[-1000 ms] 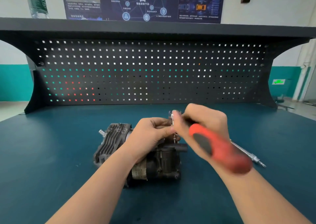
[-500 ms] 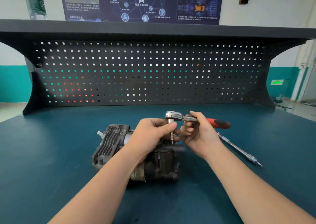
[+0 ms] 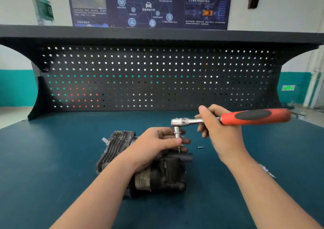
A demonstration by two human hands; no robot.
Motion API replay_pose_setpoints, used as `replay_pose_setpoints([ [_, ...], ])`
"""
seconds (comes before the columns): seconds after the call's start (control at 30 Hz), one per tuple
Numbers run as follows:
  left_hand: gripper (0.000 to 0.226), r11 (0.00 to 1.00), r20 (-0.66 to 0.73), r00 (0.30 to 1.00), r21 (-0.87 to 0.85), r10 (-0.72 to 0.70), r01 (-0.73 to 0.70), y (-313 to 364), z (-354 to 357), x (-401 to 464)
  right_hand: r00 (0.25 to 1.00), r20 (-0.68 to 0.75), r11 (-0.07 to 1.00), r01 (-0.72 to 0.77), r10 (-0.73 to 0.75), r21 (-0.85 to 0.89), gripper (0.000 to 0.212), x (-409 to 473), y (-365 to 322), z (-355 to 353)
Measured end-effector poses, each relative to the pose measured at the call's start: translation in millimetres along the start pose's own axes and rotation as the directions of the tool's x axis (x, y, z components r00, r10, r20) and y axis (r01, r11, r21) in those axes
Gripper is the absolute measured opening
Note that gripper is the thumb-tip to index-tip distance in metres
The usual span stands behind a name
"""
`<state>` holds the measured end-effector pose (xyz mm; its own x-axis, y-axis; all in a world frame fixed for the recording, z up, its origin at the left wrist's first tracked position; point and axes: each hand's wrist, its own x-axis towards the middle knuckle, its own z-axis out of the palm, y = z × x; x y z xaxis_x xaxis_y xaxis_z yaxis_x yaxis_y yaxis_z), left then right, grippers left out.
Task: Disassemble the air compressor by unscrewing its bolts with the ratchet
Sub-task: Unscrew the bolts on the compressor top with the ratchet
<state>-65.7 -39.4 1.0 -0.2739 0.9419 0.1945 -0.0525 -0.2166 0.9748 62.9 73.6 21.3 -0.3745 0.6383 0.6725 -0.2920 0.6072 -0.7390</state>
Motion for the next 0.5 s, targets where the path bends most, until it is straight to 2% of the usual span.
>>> replay_pose_setpoints([
  [0.07, 0.024, 1.0, -0.017, 1.0, 0.017, -0.003, 0.004, -2.0, -0.3, 1.3, 0.98, 0.026, 0.957, -0.201, 0.2, 0.211, 0.037, 6.8, 10.3, -3.3],
  [0.1, 0.024, 1.0, -0.036, 0.999, 0.015, 0.0, 0.001, -2.4, -0.1, 1.8, 0.953, 0.059, 0.886, -0.299, 0.298, 0.354, 0.038, 9.8, 15.4, -3.3],
  [0.17, 0.026, 1.0, -0.071, 0.997, 0.008, 0.01, -0.01, -2.5, 0.9, 1.8, 0.865, 0.163, 0.674, -0.477, 0.475, 0.564, 0.031, 14.1, 23.6, 0.1],
  [0.23, 0.029, 0.999, -0.095, 0.995, 0.025, 0.025, -0.023, -2.8, 1.8, 1.1, 0.767, 0.282, 0.481, -0.597, 0.576, 0.642, 0.028, 15.1, 31.4, 6.2],
  [0.3, 0.027, 0.997, -0.099, 0.994, 0.069, 0.036, -0.029, -3.7, 0.7, 1.2, 0.715, 0.345, 0.352, -0.632, 0.608, 0.69, 0.029, 13.6, 42.1, 12.7],
  [0.4, 0.032, 0.992, -0.023, 1.0, 0.128, 0.0, 0.003, -1.1, -4.8, 0.0, 0.706, 0.357, 0.306, -0.628, 0.612, 0.716, 0.03, 11.4, 49.3, 15.6],
  [0.5, 0.038, 0.989, 0.036, 0.999, 0.144, -0.022, 0.017, 1.2, -9.5, -2.0, 0.752, 0.316, 0.386, -0.593, 0.578, 0.707, 0.037, 13.0, 47.0, 12.5],
])
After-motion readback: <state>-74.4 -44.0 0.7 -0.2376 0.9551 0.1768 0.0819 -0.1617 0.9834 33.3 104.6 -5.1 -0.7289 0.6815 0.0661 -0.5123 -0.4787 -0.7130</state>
